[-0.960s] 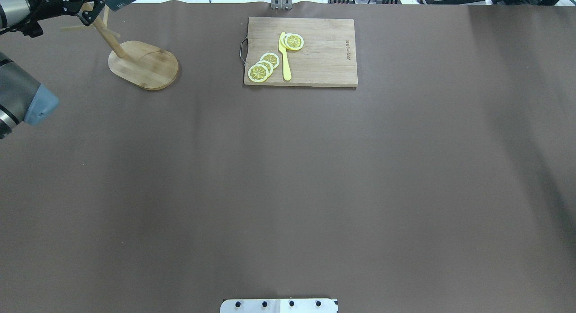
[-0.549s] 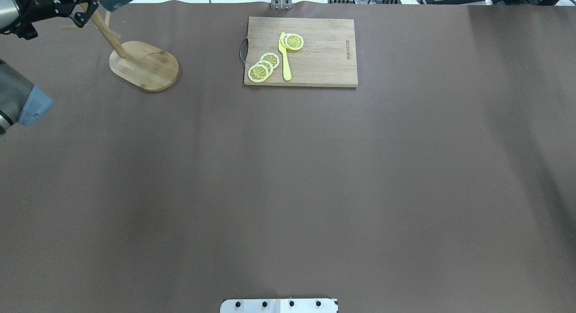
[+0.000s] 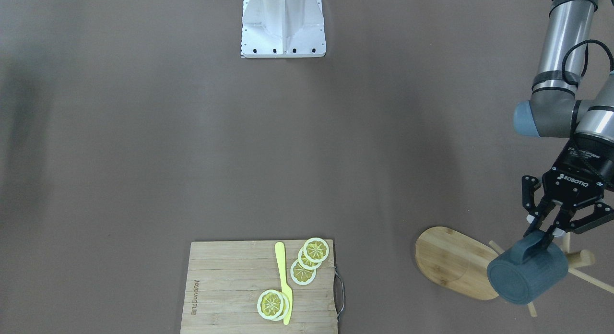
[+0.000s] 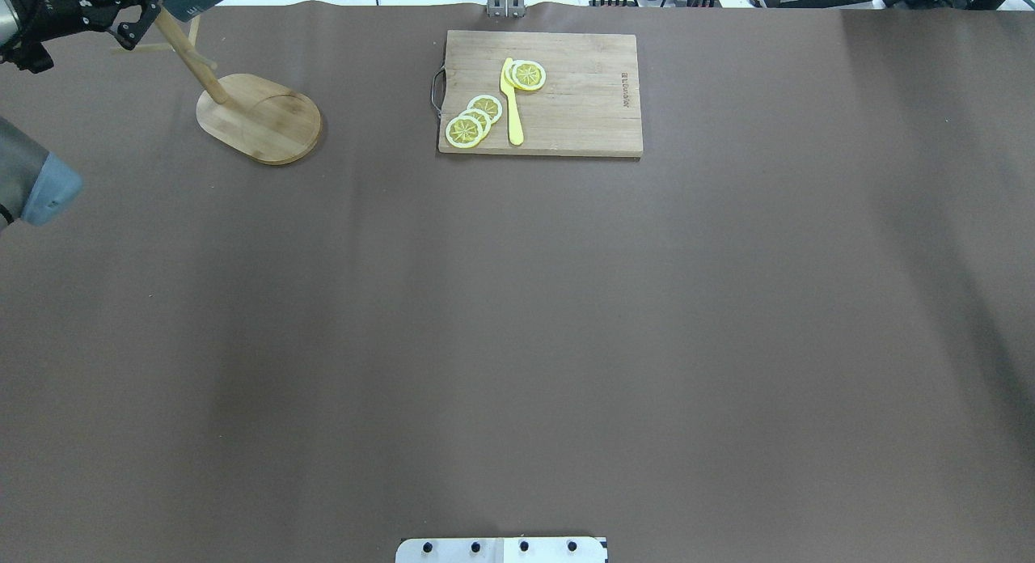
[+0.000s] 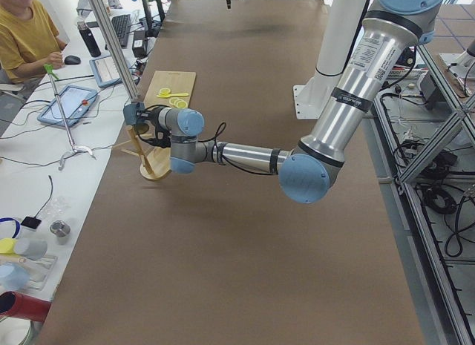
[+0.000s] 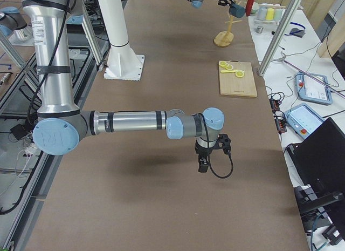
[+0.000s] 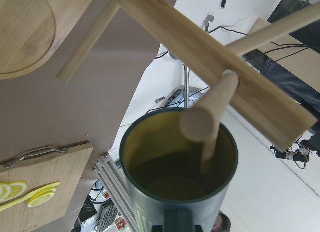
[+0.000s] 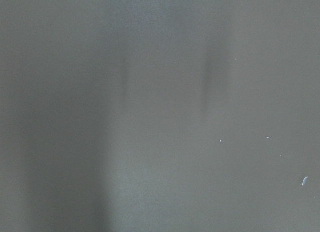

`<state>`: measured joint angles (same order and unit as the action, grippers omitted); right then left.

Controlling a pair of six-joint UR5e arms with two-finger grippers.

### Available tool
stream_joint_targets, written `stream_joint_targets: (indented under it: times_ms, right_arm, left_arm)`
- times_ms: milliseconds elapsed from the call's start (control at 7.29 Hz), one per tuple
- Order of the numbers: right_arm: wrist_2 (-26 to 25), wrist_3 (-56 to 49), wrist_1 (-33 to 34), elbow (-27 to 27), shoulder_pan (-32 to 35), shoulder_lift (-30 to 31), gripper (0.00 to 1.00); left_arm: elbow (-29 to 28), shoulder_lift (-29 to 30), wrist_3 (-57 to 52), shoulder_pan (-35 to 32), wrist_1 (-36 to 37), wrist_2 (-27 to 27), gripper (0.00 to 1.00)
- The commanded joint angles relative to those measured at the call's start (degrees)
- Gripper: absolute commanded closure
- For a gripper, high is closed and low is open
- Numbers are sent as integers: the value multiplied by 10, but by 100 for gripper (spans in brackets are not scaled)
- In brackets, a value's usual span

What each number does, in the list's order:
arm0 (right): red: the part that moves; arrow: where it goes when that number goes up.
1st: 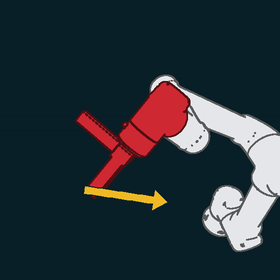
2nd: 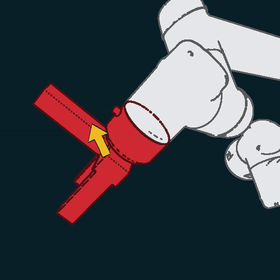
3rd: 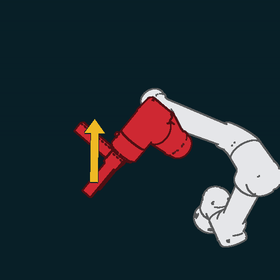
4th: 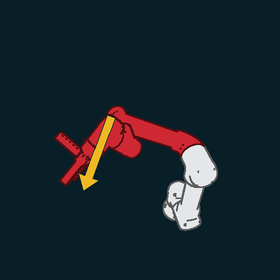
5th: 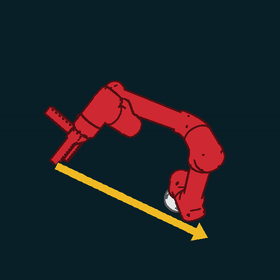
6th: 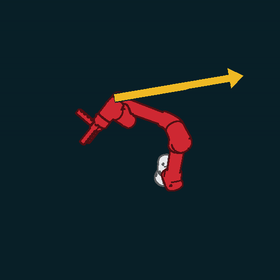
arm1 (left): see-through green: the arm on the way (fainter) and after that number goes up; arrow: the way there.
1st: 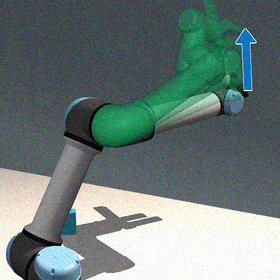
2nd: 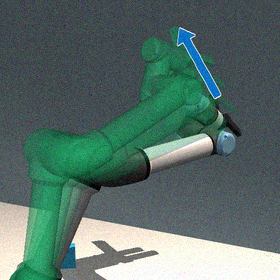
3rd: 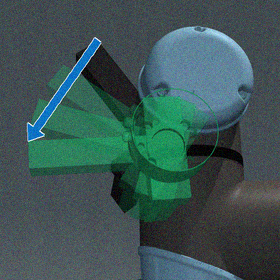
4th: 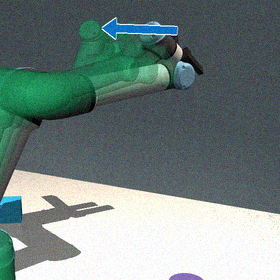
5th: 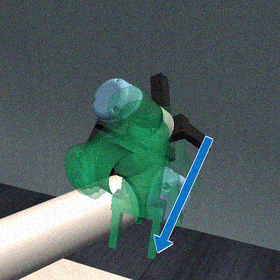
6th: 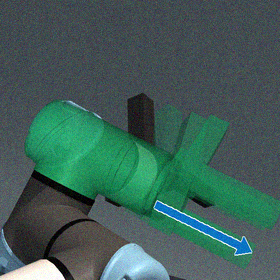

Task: Hang cup on storage rack
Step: 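Open the left gripper and withdraw it from the hanging mug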

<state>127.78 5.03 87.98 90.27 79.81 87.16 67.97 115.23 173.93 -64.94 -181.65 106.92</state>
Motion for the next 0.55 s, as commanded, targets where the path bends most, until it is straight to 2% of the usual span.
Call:
stream_joint_targets:
  times_ms: [0,274,412]
  right_arm:
    - [1,6,0,3,0,0,0]
    - [2,13,0,7,0,0,0]
    - [1,15,0,10,0,0,0]
  left_arm:
    - [-7,0,0,-1,-9,3,100]
    - [-8,-4,-1,-1,-13,2,100]
    - [-12,-5,-3,-1,-17,3,76]
